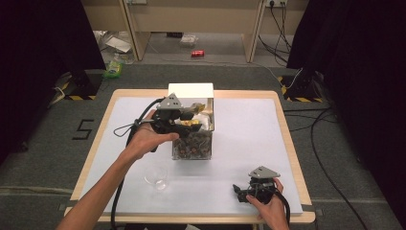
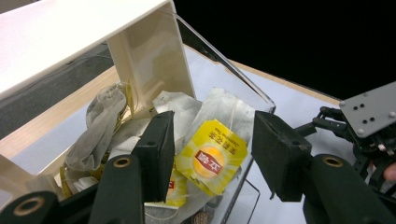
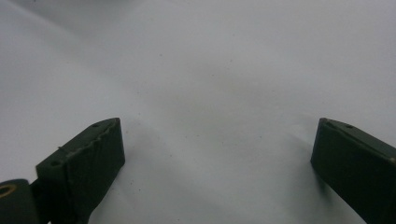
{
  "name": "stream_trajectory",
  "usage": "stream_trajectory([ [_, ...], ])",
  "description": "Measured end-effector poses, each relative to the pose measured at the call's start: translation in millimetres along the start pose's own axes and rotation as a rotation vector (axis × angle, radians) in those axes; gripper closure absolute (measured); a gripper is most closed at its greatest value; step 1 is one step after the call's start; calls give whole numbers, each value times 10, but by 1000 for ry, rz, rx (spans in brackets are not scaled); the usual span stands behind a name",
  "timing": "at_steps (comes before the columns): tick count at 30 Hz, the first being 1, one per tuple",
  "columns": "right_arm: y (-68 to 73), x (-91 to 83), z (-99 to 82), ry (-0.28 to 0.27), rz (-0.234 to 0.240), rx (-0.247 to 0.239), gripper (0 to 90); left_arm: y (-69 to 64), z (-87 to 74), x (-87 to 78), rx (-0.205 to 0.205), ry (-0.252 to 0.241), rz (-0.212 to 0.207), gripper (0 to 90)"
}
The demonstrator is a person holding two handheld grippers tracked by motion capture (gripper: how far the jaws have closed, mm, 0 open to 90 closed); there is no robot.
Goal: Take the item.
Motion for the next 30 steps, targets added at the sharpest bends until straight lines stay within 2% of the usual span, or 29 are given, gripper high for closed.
stream_trajectory([
  [4,0,0,0,0,0,0,35,14,-8,41,-10,9,10,521],
  [10,0,0,0,0,1,0,35,24,-11,46,-2,4,23,558],
  [14,2,-1,-1,0,0,0,35,35,10,22,-3,-19,26,638],
  [17,2,0,-1,-1,0,0,35,50,36,-24,-18,-38,12,667],
  [20,2,-1,-1,0,1,0,35,52,60,-87,-16,-54,8,673],
  [30,2,-1,-1,0,0,0,35,-1,133,-422,-22,-112,-35,673],
])
Point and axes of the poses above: each handheld gripper's, and its own axes: x roughly forward along the jaws, z roughly out of its top, y roughly to its left, the point moved 6 cm from there along x, roughly forward along the jaws, and after that the axes turned 15 degrees about -x, right-handed, at the moved point
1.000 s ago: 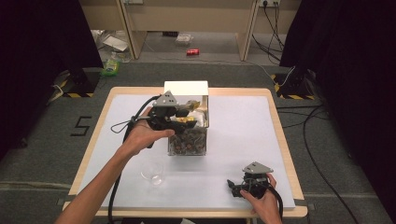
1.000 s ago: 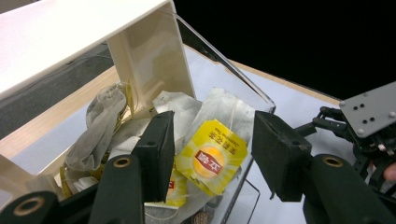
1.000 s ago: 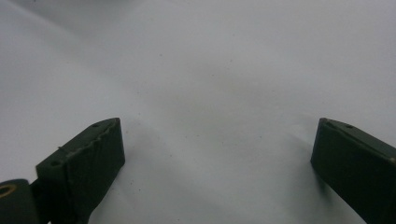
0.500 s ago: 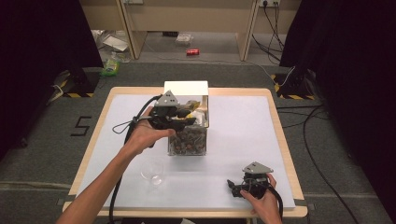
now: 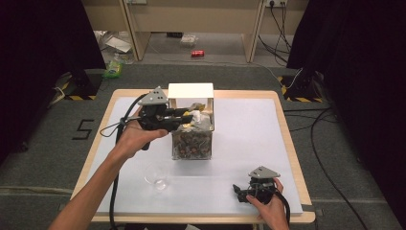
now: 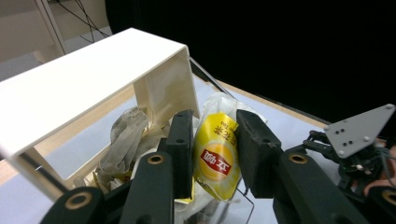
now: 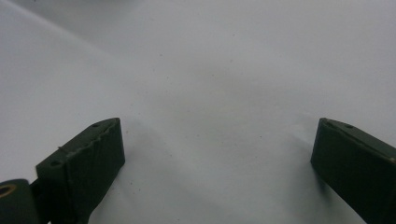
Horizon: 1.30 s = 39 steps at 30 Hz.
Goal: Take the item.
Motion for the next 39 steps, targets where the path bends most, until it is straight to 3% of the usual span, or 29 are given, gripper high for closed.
stream_trajectory([
  [10,0,0,0,0,0,1,35,-37,-90,-361,-1,-37,-31,670],
  [15,0,0,0,0,-1,0,35,-49,-217,-547,28,-47,-17,669],
  [22,1,0,0,0,-1,0,35,13,-477,-756,21,-43,-12,669],
  [31,0,2,0,-2,-2,-1,35,106,-841,-869,-22,-51,-19,669],
  [39,0,2,0,-2,-2,-1,35,143,-1130,-887,-31,-47,7,669],
])
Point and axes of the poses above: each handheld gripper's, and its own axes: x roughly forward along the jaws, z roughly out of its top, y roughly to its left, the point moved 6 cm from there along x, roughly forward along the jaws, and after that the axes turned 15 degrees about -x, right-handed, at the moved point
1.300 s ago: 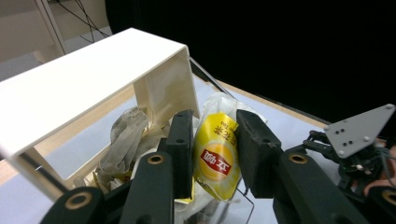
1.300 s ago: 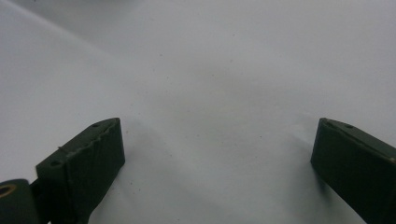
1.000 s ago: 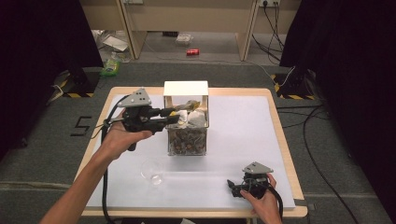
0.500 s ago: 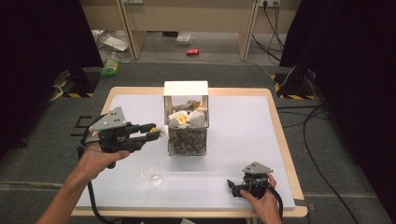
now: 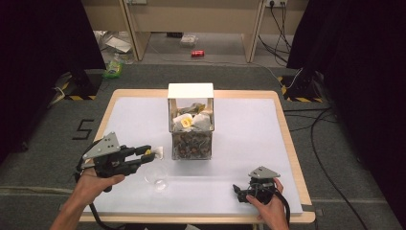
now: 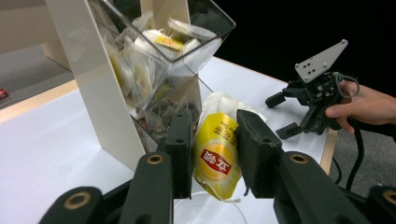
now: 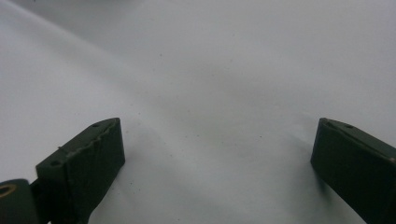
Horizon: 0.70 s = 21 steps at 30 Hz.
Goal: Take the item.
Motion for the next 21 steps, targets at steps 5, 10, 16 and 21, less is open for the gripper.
stream_trajectory([
  [5,0,0,0,0,0,0,35,42,-180,-1,-9,16,17,669],
  [10,4,-1,0,0,0,2,36,77,-335,-1,-15,33,35,668],
  [16,4,-1,-1,0,0,3,35,98,-479,33,-9,70,53,668],
  [21,6,-2,-1,0,0,4,36,138,-563,80,-11,94,68,668],
])
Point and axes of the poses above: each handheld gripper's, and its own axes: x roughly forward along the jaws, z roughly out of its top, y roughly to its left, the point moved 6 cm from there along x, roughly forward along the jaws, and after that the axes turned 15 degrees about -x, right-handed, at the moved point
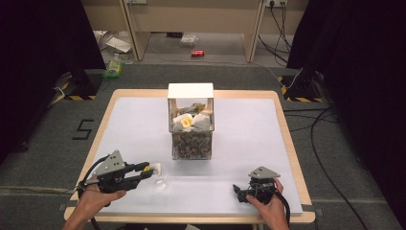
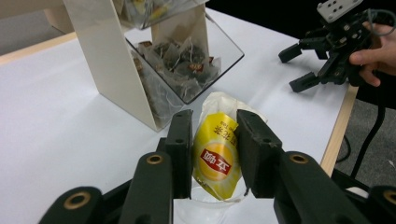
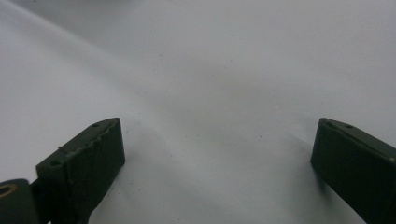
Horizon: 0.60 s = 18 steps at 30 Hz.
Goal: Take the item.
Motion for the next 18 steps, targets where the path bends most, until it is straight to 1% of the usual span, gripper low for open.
stream_trajectory([
  [6,2,-1,-1,0,0,1,36,39,-61,47,-4,18,14,667],
  [14,0,-1,-1,-1,0,-1,36,40,-89,108,11,37,34,662],
  [16,0,-1,-1,-1,0,-1,36,41,-102,121,19,50,46,660],
  [18,0,-1,-2,-1,0,-1,36,33,-110,132,18,54,42,656],
])
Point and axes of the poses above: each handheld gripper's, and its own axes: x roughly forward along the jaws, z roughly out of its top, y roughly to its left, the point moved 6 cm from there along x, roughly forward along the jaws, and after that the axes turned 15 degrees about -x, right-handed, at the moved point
